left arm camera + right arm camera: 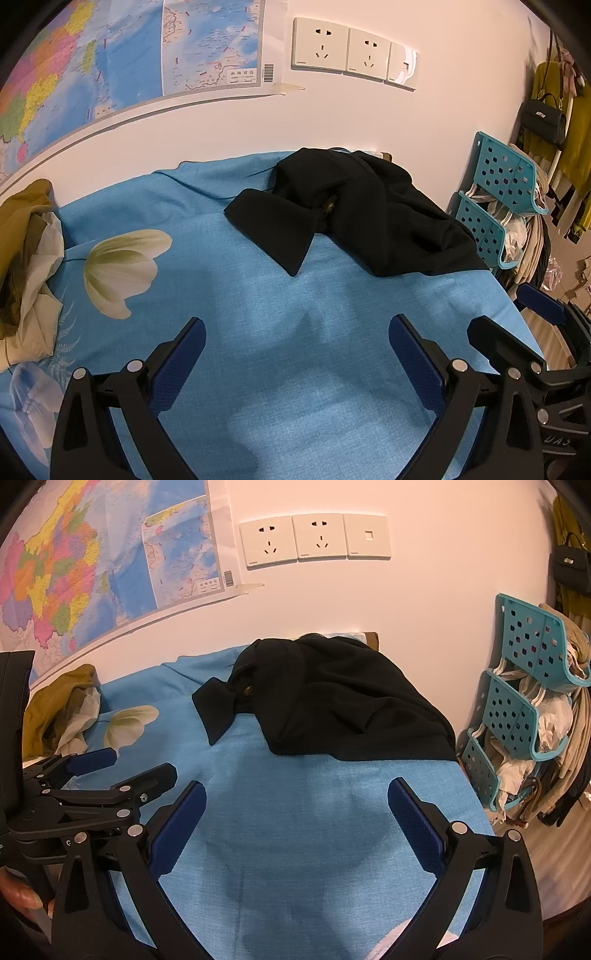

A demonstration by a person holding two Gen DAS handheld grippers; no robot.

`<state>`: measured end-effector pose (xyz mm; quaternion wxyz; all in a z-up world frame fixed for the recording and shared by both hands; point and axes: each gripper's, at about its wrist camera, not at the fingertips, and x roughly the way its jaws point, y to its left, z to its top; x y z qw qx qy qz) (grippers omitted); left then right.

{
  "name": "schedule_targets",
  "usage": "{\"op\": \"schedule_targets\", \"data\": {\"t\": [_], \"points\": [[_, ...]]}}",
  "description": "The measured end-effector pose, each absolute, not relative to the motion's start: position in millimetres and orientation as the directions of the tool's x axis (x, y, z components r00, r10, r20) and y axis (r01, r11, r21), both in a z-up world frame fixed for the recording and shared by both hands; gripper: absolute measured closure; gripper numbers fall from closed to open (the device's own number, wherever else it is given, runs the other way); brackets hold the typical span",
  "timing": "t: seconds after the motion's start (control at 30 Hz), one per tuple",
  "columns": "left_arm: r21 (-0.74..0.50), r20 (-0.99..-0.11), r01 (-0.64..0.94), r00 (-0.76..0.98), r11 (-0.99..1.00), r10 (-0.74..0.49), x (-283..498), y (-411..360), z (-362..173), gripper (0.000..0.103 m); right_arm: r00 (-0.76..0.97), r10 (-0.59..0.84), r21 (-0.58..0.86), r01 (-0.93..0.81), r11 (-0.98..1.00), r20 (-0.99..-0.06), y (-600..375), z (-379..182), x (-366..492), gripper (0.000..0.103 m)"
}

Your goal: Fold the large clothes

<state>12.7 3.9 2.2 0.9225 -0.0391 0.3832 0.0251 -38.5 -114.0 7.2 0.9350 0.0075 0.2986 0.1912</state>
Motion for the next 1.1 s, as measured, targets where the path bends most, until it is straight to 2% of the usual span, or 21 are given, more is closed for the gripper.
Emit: {"op": "schedule_targets", "data": {"t": [1.1], "points": [[-0.053, -0.720, -0.088, 0.693, 0.995, 0.023, 15.2, 9.0, -0.5, 0.007, 0.750, 0.362, 0.123, -0.356, 0.926, -0.554, -110.5, 9.4, -39.6, 0.006]]}}
